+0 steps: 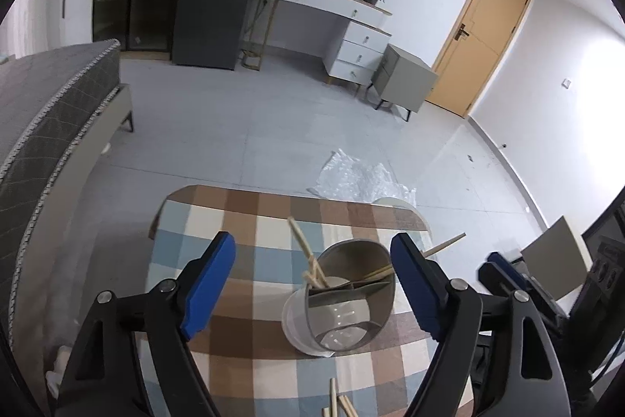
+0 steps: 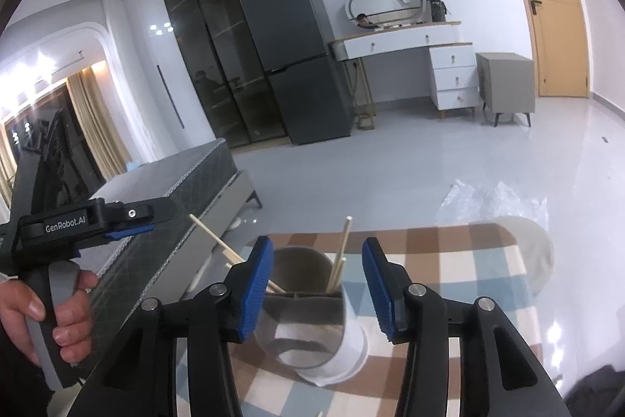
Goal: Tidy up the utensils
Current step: 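Open both tools to drop the chopsticks into the caddy, then lower both tools toward the remaining chopsticks on the rug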
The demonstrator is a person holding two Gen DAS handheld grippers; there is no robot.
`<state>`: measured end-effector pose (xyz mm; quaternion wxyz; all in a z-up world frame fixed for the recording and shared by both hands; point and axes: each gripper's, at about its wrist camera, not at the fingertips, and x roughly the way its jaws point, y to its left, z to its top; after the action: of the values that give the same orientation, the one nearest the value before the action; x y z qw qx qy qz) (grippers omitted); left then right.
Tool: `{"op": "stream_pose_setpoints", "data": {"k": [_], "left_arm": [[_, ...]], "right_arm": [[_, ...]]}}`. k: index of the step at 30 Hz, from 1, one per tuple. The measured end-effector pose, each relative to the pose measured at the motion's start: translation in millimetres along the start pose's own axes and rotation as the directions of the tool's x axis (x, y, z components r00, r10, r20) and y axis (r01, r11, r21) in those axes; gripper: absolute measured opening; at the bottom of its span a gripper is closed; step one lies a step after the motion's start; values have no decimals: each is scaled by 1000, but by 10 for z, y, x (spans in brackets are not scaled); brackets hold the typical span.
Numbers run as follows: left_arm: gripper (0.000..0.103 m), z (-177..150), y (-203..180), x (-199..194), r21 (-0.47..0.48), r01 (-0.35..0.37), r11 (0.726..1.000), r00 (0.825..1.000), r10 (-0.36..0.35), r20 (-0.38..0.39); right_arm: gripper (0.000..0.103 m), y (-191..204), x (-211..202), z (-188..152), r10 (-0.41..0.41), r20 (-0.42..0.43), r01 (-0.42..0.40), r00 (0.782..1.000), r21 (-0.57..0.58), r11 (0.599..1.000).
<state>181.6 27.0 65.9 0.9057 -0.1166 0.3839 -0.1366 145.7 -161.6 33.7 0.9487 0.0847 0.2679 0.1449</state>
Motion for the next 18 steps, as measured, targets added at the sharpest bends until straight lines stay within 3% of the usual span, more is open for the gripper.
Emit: {"op": "stream_pose_setpoints", "data": {"k": [2,4,10,18], "left_arm": [[82,-38,-4,-86,-3,-25,1000,1000,25,16],[82,-78,19,-149,-10,-29,1000,999,30,32],[82,-290,-109,-393,33,-61,998,994,58,93],[89,-528,-236,-634,64,-94,993,986,84,143]], "right_arm": [[53,-7,-116,-3,-7,13,7,1000,4,1000],[64,-9,-227,-42,-13,29,13,999,8,1000],[74,89,-573,-159,-20,70,19,997,5,1000],[79,189,-919,-355,-13,92,11,996,15,1000]]}}
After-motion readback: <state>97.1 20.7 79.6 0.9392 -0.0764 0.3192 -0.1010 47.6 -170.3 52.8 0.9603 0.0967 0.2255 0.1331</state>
